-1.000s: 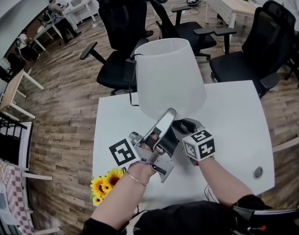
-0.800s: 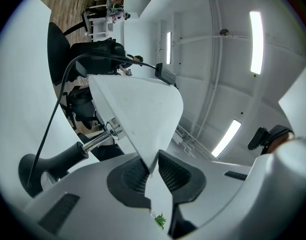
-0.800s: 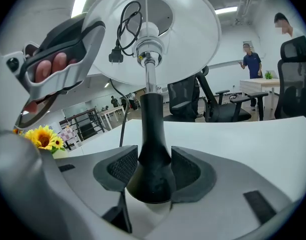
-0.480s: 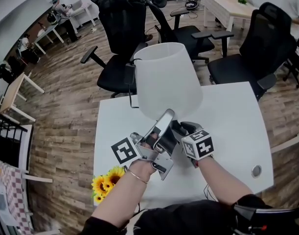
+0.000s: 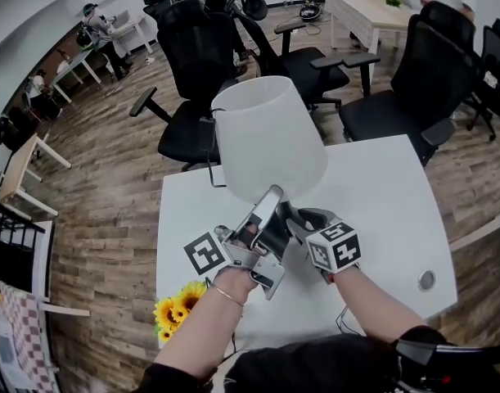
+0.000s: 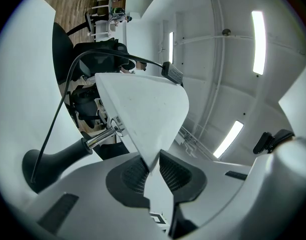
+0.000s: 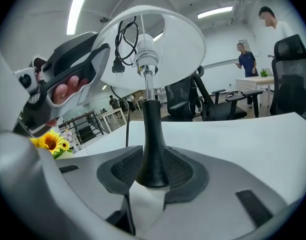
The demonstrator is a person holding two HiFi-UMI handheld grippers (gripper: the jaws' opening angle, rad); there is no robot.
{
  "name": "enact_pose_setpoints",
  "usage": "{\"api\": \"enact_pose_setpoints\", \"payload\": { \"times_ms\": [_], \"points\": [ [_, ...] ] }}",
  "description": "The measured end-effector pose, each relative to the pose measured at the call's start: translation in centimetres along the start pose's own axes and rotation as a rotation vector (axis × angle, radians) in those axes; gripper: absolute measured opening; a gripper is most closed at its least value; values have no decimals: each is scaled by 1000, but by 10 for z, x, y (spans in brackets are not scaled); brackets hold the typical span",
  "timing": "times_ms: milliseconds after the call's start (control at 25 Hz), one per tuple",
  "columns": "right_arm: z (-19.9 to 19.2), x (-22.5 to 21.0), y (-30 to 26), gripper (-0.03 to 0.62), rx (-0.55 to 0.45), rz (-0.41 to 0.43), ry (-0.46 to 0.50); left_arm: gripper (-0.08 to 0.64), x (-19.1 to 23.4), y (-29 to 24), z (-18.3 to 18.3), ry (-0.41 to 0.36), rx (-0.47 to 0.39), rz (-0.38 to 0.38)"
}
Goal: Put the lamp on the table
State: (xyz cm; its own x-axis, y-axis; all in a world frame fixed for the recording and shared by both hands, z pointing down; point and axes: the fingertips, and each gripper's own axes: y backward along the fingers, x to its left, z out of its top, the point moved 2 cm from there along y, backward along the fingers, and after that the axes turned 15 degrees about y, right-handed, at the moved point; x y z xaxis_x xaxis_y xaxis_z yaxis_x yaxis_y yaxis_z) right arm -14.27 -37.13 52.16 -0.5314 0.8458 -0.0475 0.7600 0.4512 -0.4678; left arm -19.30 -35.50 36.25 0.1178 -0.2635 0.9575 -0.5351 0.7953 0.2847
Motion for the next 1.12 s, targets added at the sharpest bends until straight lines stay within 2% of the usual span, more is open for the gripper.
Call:
{"api": "enact_pose_setpoints", "payload": {
  "times_ms": [120,360,520,840,1120],
  "points": [
    [2,-2,9,83,-23,-35,1,64,1,0,-1,1,5,3],
    [16,-7,32,21,-118,-103,-1,64,3,-2,-3,10,7,5],
    [28,-3,48,15,-182,-109,-20,67,4,0,-4,10,18,11],
    [51,-9,84,15,-251,-201,-44,71,4,2,-9,-1,24,26],
    [51,-13,106,15,-259,-269,-78,78,3,4,-18,10,43,45]
  ]
}}
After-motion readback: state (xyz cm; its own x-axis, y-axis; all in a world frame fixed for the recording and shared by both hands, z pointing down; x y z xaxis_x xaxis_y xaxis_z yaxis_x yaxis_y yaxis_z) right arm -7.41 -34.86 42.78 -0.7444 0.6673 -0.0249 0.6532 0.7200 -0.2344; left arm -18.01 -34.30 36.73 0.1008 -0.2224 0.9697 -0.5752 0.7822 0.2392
